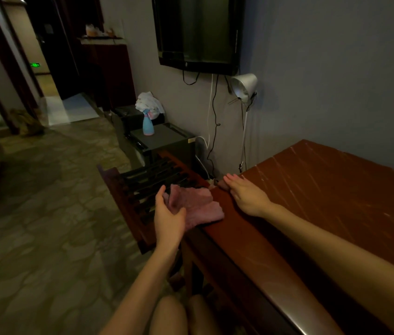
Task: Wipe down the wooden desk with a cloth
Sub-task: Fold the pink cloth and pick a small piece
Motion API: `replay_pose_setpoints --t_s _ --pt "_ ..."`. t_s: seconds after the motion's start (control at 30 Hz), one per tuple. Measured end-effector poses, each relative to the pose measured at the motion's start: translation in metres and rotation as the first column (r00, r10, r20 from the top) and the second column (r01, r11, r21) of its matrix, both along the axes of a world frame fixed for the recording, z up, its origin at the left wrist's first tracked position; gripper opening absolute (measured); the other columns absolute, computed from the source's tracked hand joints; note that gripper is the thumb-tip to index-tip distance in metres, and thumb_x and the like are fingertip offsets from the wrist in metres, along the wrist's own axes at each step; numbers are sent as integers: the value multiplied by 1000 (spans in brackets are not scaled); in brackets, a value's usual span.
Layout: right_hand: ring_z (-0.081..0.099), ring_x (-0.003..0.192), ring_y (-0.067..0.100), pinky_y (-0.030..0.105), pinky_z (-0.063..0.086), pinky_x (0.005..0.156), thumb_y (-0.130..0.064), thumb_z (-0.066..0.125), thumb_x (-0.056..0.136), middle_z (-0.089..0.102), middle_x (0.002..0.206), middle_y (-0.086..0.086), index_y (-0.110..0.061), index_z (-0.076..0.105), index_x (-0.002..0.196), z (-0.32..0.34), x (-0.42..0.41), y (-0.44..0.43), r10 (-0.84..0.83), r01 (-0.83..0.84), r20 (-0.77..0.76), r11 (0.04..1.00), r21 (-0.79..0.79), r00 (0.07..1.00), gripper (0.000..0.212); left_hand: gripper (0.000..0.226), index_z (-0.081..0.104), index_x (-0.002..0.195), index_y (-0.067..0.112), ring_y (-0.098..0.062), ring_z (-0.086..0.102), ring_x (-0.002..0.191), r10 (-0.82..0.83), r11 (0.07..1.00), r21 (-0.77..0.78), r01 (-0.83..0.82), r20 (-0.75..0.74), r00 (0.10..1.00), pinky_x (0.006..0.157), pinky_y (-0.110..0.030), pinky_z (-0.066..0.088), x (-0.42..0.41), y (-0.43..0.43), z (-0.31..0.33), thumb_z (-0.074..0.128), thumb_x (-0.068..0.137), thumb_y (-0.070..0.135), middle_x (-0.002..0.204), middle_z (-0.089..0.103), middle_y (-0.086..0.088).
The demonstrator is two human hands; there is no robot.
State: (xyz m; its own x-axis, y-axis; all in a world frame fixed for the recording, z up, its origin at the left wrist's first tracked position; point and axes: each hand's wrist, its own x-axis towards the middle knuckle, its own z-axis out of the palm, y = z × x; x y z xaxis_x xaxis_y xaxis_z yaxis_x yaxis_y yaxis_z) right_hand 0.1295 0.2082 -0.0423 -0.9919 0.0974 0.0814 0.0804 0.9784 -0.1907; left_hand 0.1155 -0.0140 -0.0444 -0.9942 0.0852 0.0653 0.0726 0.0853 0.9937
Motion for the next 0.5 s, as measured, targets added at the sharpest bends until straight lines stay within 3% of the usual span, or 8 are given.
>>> replay_pose_setpoints --t_s 0.1,0.17,0.23,0.3,0.37,0.5 --pt "7 146 11 24 2 115 -16 28 103 10 158 -4 -19 13 151 0 20 -14 128 -128 -18 992 -16 992 50 49 56 119 21 -9 60 99 56 998 7 -55 -87 995 91 -31 50 0 7 -1 58 82 -11 116 62 -4" --pt "7 145 7 22 1 115 -17 27 103 10 157 -9 -20 13 151 -1 41 -11 195 -196 -22 980 -30 980 50 39 60 100 25 -12 61 96 65 998 14 -64 -104 992 84 -31 53 -2 11 0 57 82 -10 100 64 3" --pt "8 145 6 23 3 117 -18 28 103 10 157 -9 -23 13 150 0 51 7 150 -151 -29 988 -28 988 49 35 58 95 24 -17 61 96 68 997 53 -63 -82 994 78 -28 51 -4 16 0 57 84 -9 92 61 6" --pt "10 145 10 29 7 119 -20 28 103 11 158 -6 -23 14 150 3 45 29 7 -8 -23 1000 -20 1000 49 31 54 102 20 -19 61 99 85 994 69 -81 -56 995 76 -23 46 -2 20 -1 56 86 -7 95 59 6" --pt "10 146 15 33 8 120 -22 27 103 12 159 0 -18 14 151 5 29 44 -126 126 -7 992 1 992 49 34 49 115 17 -15 57 105 66 998 -4 -66 -80 995 81 -21 44 4 21 -4 57 88 -3 110 57 4" --pt "6 147 18 34 5 118 -27 24 103 7 160 3 -16 10 151 3 -5 33 -166 164 36 986 42 985 51 81 20 149 17 -24 34 135 33 953 -289 -87 -188 982 111 -43 34 9 16 -9 66 84 6 148 32 -10"
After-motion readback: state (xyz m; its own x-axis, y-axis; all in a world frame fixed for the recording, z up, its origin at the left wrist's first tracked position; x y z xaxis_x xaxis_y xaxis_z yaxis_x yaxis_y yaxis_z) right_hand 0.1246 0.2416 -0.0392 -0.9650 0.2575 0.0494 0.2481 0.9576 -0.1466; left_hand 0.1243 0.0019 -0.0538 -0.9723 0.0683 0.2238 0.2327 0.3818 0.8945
